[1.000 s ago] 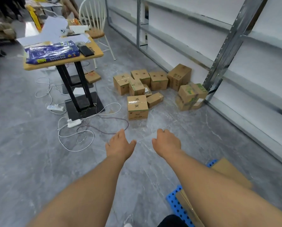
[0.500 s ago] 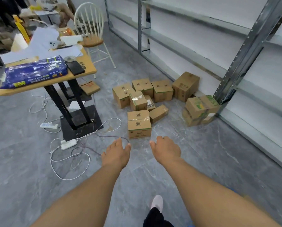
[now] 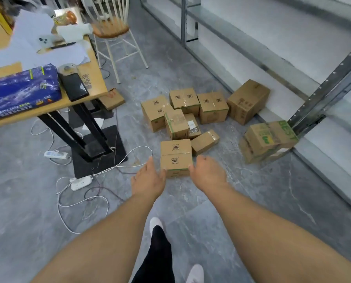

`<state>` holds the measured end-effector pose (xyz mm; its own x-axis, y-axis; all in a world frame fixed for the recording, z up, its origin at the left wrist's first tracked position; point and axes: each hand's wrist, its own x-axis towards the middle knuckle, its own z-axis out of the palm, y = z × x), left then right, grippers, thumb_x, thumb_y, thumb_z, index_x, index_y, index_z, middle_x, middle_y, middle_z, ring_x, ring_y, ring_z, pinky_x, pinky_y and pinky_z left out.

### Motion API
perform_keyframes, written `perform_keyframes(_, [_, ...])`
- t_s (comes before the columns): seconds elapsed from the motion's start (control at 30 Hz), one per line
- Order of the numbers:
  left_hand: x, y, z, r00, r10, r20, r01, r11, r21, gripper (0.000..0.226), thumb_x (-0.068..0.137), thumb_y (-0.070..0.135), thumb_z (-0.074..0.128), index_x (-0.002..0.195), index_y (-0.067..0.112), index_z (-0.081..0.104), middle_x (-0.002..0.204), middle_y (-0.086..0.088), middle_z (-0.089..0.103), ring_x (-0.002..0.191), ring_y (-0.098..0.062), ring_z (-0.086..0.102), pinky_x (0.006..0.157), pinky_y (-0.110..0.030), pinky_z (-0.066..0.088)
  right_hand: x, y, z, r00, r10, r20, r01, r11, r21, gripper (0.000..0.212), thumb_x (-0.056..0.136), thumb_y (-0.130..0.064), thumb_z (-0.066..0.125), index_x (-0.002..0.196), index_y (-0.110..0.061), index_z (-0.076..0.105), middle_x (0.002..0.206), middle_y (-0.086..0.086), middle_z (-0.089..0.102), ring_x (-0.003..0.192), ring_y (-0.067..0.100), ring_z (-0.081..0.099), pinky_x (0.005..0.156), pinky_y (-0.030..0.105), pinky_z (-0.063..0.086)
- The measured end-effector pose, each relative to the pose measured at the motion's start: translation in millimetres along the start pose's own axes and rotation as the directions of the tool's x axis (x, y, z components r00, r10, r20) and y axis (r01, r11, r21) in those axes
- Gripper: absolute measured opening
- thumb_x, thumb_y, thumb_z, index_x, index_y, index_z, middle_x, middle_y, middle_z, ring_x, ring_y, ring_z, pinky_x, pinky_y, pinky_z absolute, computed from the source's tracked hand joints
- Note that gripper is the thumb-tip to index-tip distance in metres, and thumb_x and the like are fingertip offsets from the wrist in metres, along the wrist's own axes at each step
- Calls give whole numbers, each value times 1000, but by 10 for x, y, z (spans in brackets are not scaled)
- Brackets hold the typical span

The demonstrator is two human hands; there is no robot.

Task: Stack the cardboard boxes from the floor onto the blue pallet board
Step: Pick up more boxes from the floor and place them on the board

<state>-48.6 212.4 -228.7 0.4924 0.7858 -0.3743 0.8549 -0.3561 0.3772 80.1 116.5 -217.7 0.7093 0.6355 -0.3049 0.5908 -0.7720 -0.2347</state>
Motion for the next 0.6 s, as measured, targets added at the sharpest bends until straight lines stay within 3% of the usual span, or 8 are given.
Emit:
perform_keyframes(0.37, [1831, 205, -147, 995, -20, 96, 26, 998, -58, 70, 93, 48, 38, 149, 16, 10, 155, -7, 19, 140, -28, 24, 111, -40, 23, 1634, -353, -138, 987, 125, 101, -125, 992, -2, 38, 95, -39, 35, 120, -12, 45, 122, 10, 52, 108, 28, 53, 78, 37, 40])
perform_keyframes(0.47, [2297, 164, -75, 991, -31, 128, 38, 998, -51, 72, 92, 48, 42, 149, 17, 11, 155, -7, 21, 140, -28, 24, 111, -38, 23, 2072, -394, -36, 982, 149, 118, -150, 989, 0, 38, 94, -39, 37, 120, -12, 45, 121, 10, 53, 107, 28, 54, 74, 36, 37])
perform_keyframes(0.6, [2741, 46, 221, 973, -97, 207, 110, 993, -52, 73, 90, 45, 48, 147, 15, 15, 151, -11, 28, 136, -30, 29, 108, -41, 29, 2532, -277, 280, 957, 214, 197, -225, 974, 38, 40, 93, -37, 42, 121, -10, 47, 122, 11, 53, 111, 28, 52, 82, 36, 42])
